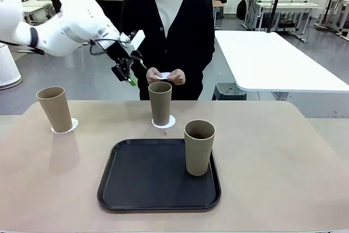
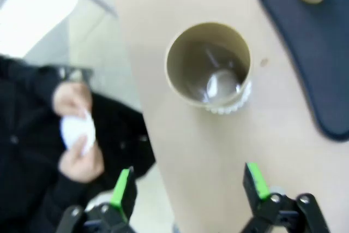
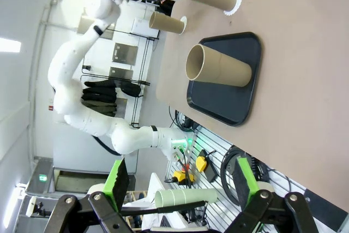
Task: Place coasters on the table and set cups on them.
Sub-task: Take one Reusable plastic cup from the Flat Tray and place it on a coaster set by the human.
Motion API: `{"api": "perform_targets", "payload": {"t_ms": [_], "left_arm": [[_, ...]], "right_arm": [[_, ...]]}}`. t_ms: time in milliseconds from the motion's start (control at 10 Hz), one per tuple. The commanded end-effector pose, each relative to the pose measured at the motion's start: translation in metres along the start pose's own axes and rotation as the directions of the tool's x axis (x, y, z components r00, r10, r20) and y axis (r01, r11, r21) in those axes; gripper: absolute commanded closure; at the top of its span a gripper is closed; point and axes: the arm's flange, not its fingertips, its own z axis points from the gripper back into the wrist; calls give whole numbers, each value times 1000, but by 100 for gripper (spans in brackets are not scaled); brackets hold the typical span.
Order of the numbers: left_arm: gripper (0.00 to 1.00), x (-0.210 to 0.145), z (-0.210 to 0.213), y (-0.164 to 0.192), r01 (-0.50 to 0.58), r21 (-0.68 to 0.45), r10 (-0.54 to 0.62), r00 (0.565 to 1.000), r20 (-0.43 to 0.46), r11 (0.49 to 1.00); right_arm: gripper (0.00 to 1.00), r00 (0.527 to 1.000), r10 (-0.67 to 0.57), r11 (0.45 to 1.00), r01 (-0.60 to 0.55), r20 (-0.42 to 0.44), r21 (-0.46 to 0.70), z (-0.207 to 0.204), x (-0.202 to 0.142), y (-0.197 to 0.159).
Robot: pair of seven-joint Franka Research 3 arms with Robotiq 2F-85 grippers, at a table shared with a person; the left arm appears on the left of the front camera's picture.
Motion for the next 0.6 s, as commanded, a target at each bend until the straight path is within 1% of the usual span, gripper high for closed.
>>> {"api": "perform_targets", "payload": {"t_ms": [0,100,200,300,400,500], "left_arm": [[0,15,32,-59,-164,16,164,958,-234,986],[0,22,47,-79,-288,63,295,919,-262,955],[0,24,60,-99,-340,39,335,889,-313,939],[0,29,73,-123,-419,25,400,847,-350,908],[0,35,81,-141,-465,9,440,831,-340,885],[0,41,83,-160,-470,-11,442,838,-321,883]], "right_arm": [[0,1000,6,1000,-6,2,15,0,1,0],[0,1000,6,1000,-6,2,15,0,1,0],[0,1000,6,1000,-6,2,15,0,1,0],[0,1000,6,1000,-6,2,15,0,1,0],[0,1000,6,1000,-6,2,15,0,1,0],[0,1000,6,1000,-6,2,15,0,1,0]]}}
